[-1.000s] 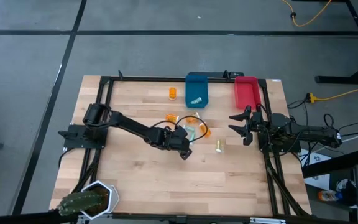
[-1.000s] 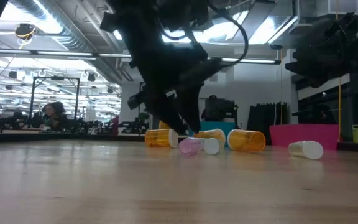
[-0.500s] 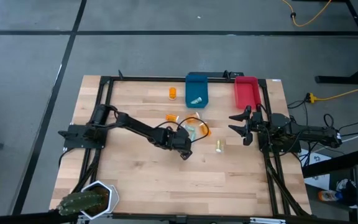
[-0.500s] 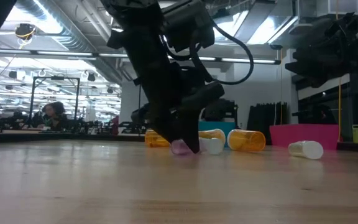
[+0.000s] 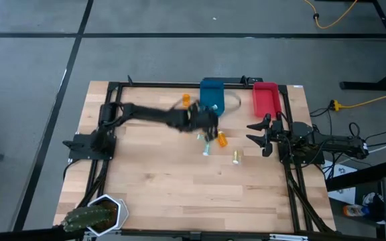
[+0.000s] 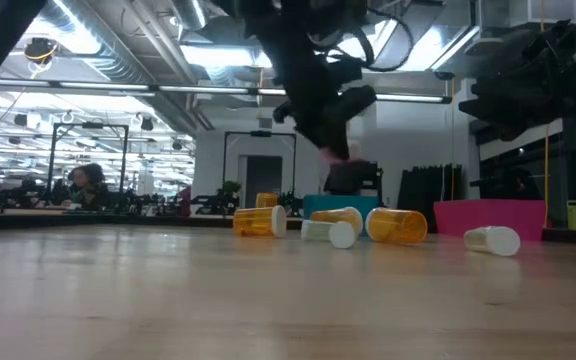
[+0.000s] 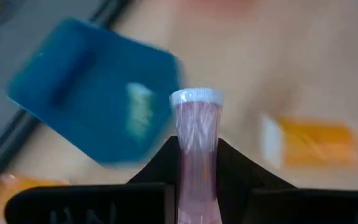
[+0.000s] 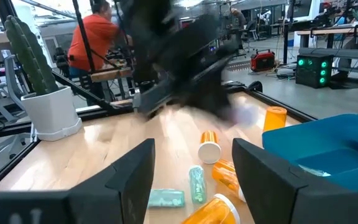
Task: Pick and place medicine bottles into bin by pill shape (circle, oval)
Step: Put the small pink pill bottle into the blue bin, then move the orange pill bottles to the left of the table
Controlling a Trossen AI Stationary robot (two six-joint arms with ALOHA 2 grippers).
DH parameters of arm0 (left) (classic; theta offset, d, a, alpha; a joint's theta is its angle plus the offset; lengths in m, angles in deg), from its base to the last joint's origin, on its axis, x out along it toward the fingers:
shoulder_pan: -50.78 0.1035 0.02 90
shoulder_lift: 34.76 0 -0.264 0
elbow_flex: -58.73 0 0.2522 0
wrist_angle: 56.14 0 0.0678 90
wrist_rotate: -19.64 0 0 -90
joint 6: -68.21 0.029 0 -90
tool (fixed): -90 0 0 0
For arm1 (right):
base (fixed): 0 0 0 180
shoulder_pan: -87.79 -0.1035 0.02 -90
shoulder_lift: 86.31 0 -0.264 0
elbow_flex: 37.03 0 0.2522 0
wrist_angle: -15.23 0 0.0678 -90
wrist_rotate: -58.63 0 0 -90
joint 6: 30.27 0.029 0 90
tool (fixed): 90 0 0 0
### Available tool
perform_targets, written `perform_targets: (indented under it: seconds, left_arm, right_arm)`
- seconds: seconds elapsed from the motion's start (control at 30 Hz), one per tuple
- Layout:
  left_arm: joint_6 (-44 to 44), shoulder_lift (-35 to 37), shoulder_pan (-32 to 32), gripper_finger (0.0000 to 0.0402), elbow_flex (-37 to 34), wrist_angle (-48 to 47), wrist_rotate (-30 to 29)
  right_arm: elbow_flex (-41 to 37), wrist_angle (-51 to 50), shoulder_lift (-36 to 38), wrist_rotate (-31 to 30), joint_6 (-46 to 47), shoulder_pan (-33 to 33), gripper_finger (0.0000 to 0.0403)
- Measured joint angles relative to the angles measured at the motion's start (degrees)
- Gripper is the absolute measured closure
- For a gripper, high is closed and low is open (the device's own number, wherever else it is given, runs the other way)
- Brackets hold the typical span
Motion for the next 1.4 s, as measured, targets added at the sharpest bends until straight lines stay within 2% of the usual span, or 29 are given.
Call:
perform_targets:
  seconds: [0.07,0.27,0.33,0.5,0.73,1.03,1.2,1.4]
  left_arm:
    - [2.13,0.00,4.57,0.0353,2.01,0.81,2.74]
    - [0.32,-0.09,16.16,0.0333,2.46,3.05,17.96]
    - [-0.64,-0.09,17.98,0.0316,2.46,3.34,21.00]
    - [2.51,-0.09,18.96,0.0274,2.46,6.15,23.61]
    - [5.29,-0.07,17.57,0.0235,2.46,8.81,23.59]
    - [4.59,0.53,15.65,0.0230,2.46,6.87,22.23]
    - [5.71,2.79,12.05,0.0230,2.46,-1.56,20.78]
    - [13.43,6.62,5.75,0.0230,2.46,-13.39,13.13]
  right_arm:
    - [0.00,-0.02,-0.01,0.00,-0.04,0.00,0.0186]
    - [0.00,-0.01,-0.04,0.00,-0.22,0.02,0.0186]
    - [0.00,-0.01,-0.09,0.00,-0.38,0.01,0.0186]
    - [0.00,0.05,-0.21,0.00,-1.92,0.00,0.0186]
    - [0.00,0.04,-0.21,-0.01,-1.89,0.01,0.0186]
    - [0.00,0.04,-0.21,0.00,-1.62,0.01,0.0186]
    - [0.00,-0.03,-0.27,0.05,0.06,0.01,0.0186]
    - [0.00,-0.05,-0.77,0.13,0.59,0.02,0.0186]
